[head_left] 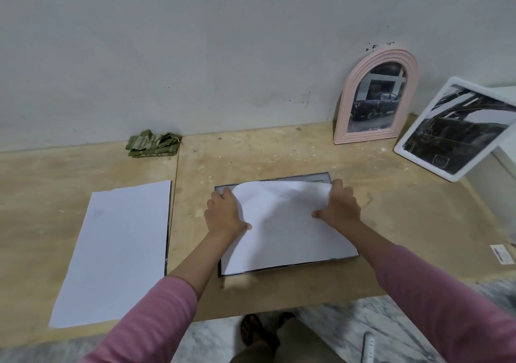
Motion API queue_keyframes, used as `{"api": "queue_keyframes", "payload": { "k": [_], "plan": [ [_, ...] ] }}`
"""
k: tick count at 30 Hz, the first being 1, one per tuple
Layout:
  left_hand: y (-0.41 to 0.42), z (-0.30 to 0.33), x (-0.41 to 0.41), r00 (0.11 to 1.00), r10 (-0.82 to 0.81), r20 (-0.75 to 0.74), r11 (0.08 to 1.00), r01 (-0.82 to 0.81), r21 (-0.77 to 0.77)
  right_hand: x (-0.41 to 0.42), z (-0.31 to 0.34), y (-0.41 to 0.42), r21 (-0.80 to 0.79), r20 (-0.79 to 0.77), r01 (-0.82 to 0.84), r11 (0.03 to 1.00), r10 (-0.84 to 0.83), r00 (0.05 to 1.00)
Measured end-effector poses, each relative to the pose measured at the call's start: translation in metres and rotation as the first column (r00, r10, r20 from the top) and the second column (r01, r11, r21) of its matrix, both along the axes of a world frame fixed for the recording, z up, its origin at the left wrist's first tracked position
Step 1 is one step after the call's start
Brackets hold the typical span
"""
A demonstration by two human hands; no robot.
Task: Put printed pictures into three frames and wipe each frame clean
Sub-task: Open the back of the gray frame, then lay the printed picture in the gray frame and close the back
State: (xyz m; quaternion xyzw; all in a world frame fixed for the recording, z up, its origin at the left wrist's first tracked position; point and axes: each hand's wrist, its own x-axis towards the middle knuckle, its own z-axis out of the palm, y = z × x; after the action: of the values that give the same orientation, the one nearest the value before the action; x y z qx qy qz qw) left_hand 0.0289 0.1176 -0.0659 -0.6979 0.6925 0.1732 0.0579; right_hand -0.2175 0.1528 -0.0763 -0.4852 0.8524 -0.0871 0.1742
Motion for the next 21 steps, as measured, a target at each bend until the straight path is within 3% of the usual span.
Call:
{"api": "queue_keyframes", "payload": {
  "k": [2, 4, 7, 12, 16, 21],
  "plan": [
    [0.003, 0.000, 0.001, 0.997, 0.055, -0.060, 0.998, -0.055, -0.012, -0.010, -0.001, 0.000, -0.028, 0.259, 0.153, 0.988, -0.141, 0.955],
    [0.005, 0.000, 0.004, 0.972, 0.125, -0.201, 0.991, -0.130, -0.013, -0.019, 0.000, -0.001, -0.047, 0.423, 0.245, 0.968, -0.203, 0.883],
    [0.008, 0.004, 0.010, 0.833, 0.247, -0.495, 0.961, -0.277, 0.014, -0.026, 0.004, -0.003, -0.123, 0.546, 0.194, 0.973, -0.097, 0.832],
    [0.007, 0.020, 0.031, 0.598, 0.399, -0.695, 0.881, -0.461, 0.108, -0.034, 0.034, -0.019, -0.281, 0.545, -0.015, 0.959, 0.172, 0.821],
    [0.014, 0.041, 0.045, 0.374, 0.460, -0.805, 0.799, -0.570, 0.192, -0.018, 0.055, -0.047, -0.328, 0.544, -0.030, 0.944, 0.215, 0.811],
    [0.026, 0.061, 0.079, 0.229, 0.473, -0.851, 0.702, -0.682, 0.206, 0.028, 0.081, -0.084, -0.365, 0.533, -0.147, 0.919, 0.336, 0.777]
  ]
}}
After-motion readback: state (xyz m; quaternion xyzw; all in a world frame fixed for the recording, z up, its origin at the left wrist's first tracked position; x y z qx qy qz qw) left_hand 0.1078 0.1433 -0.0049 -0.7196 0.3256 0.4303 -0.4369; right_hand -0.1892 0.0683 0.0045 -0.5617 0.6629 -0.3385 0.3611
